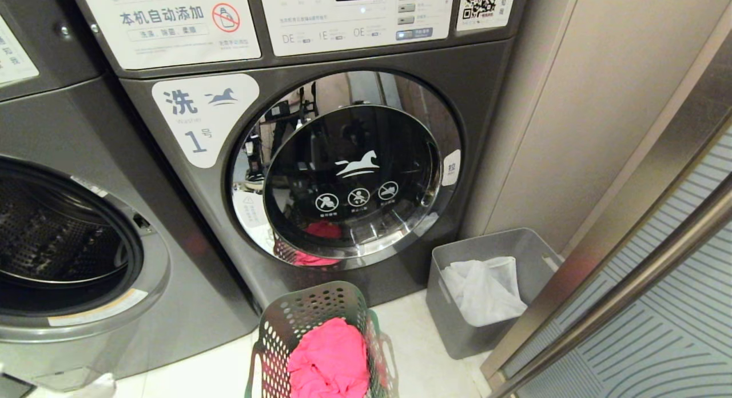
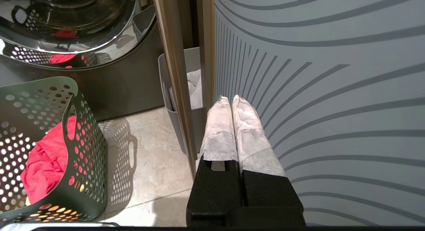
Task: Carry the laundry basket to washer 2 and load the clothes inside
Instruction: Open the lid of the washing machine
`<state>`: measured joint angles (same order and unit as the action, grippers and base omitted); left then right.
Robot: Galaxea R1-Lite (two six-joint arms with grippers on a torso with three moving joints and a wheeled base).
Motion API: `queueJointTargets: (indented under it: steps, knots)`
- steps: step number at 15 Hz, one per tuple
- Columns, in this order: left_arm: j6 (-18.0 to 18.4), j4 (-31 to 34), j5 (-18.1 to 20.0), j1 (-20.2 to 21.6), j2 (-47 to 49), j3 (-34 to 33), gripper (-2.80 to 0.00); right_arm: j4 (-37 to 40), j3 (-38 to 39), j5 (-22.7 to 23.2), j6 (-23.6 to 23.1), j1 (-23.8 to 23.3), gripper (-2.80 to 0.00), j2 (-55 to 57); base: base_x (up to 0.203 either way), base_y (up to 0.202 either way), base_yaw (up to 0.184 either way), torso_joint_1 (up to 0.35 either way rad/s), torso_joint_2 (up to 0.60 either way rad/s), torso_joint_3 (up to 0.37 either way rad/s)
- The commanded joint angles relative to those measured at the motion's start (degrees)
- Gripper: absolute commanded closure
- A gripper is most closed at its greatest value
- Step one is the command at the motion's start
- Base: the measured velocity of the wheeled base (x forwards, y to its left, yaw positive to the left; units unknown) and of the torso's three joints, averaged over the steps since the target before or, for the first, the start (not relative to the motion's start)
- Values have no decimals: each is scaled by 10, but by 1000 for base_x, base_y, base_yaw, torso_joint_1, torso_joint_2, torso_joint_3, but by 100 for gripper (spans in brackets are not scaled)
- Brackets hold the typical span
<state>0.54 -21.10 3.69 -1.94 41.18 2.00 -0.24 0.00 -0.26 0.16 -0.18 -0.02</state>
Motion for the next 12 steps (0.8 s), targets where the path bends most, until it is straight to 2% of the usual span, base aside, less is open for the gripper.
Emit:
queueJointTargets:
  steps: [1,2,4,7,12]
  knots:
    - [-2,45,-27,-65,-119,-33,0,0,0,0,-1,0,0,0,0,0,0,0,0,0]
    - [-3,72,-33,-74,-174,-36,0,0,0,0,-1,0,0,0,0,0,0,0,0,0]
    - [-12,115,-39,-62,-245,-40,0,0,0,-1,1,0,0,0,0,0,0,0,0,0]
    - [-8,139,-39,31,-278,-42,0,0,0,-1,1,0,0,0,0,0,0,0,0,0]
    - [13,147,-32,22,-415,-43,0,0,0,0,1,0,0,0,0,0,0,0,0,0]
